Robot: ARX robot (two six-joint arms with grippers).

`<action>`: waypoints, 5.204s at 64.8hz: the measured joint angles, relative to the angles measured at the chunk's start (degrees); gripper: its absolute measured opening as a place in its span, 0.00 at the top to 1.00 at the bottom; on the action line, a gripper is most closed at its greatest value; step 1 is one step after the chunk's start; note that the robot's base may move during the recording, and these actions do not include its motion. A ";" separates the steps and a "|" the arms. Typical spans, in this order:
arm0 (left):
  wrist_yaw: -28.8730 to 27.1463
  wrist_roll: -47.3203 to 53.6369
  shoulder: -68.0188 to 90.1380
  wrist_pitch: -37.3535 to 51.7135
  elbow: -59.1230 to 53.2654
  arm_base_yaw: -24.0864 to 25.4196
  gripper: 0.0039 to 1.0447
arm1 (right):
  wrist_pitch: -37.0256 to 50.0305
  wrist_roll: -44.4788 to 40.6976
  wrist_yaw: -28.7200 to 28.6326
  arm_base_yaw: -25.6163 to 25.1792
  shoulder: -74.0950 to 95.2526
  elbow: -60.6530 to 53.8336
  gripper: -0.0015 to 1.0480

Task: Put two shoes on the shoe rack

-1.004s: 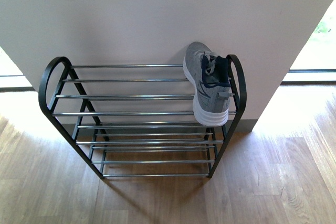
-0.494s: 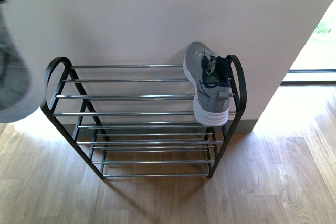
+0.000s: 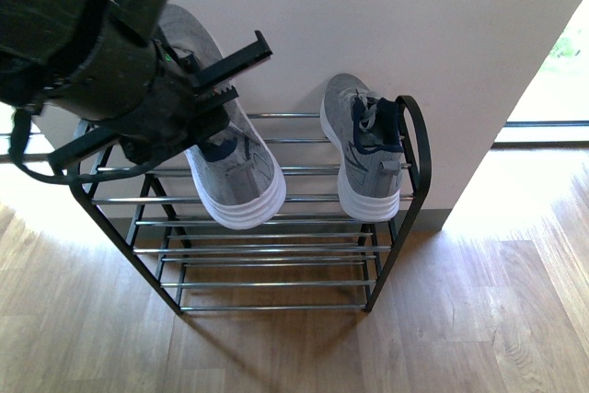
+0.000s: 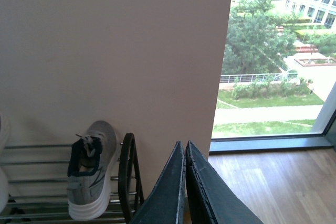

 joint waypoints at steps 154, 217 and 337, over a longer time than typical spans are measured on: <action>-0.31 48.24 -75.73 31.61 -55.01 16.37 0.99 | -24.33 0.00 0.02 0.00 -24.33 0.02 0.98; 7.98 48.52 -101.24 14.01 -61.77 24.72 0.99 | -24.35 0.00 0.02 0.00 -24.33 0.02 0.98; 7.98 48.65 -117.00 -2.75 -61.75 24.79 0.09 | -24.41 -0.02 0.04 0.00 -24.37 0.02 0.09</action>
